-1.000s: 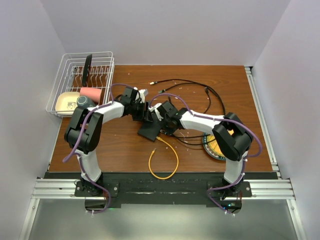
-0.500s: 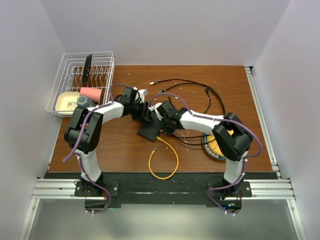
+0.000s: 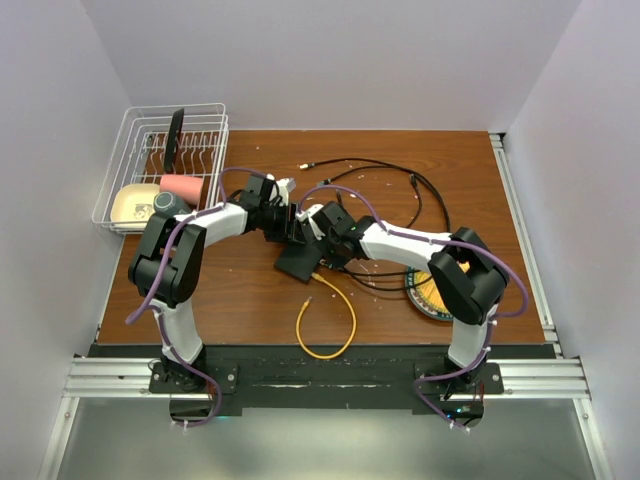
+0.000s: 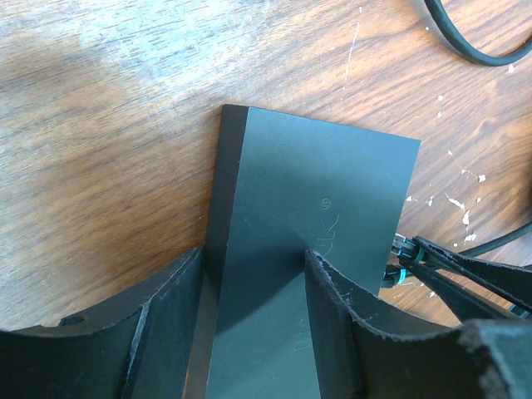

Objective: Insert the plug into the switch port

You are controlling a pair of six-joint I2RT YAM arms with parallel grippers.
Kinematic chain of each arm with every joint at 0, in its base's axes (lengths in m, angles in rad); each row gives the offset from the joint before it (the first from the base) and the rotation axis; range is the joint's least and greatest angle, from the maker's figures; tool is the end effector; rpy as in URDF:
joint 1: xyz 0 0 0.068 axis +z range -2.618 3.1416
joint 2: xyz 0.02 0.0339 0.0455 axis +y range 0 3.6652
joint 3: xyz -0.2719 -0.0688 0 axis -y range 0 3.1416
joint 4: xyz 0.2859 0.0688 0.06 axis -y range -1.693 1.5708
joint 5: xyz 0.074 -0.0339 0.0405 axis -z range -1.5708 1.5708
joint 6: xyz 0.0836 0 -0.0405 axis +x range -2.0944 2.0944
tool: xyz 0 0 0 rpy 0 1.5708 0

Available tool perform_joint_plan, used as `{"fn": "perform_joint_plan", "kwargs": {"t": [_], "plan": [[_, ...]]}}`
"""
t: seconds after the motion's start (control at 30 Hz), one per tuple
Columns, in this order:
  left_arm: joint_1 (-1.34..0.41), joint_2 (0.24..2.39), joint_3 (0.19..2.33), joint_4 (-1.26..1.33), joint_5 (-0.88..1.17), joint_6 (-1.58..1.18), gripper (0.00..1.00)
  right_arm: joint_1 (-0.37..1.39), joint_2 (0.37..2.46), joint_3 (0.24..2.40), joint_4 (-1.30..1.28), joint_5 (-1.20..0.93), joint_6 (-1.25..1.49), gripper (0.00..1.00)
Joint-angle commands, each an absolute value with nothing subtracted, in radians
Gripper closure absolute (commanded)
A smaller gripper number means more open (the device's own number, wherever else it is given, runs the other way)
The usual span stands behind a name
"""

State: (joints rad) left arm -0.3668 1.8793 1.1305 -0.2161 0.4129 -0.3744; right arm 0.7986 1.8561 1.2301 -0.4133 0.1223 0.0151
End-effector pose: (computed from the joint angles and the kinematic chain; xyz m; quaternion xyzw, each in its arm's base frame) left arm 0.3974 -0.1886 0.0981 0.0576 0.9344 -0.2881 0.2013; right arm 0.3163 0.3102 0.1202 -0.3529 0.8963 0.0496 0.2641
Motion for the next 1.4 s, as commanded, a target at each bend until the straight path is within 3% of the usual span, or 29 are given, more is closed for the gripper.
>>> {"fn": "perform_joint_plan", "kwargs": {"t": [0.0,1.37], "plan": [[-0.371,1.891,1.117,-0.199,0.446,-0.379,0.44,0.822,1.785,1.269,-0.321,0.110,0.023,1.00],[-0.380,1.901,1.086,-0.106,0.629,-0.364,0.49,0.831,1.827,1.246,-0.104,-0.064,-0.124,1.00]]}}
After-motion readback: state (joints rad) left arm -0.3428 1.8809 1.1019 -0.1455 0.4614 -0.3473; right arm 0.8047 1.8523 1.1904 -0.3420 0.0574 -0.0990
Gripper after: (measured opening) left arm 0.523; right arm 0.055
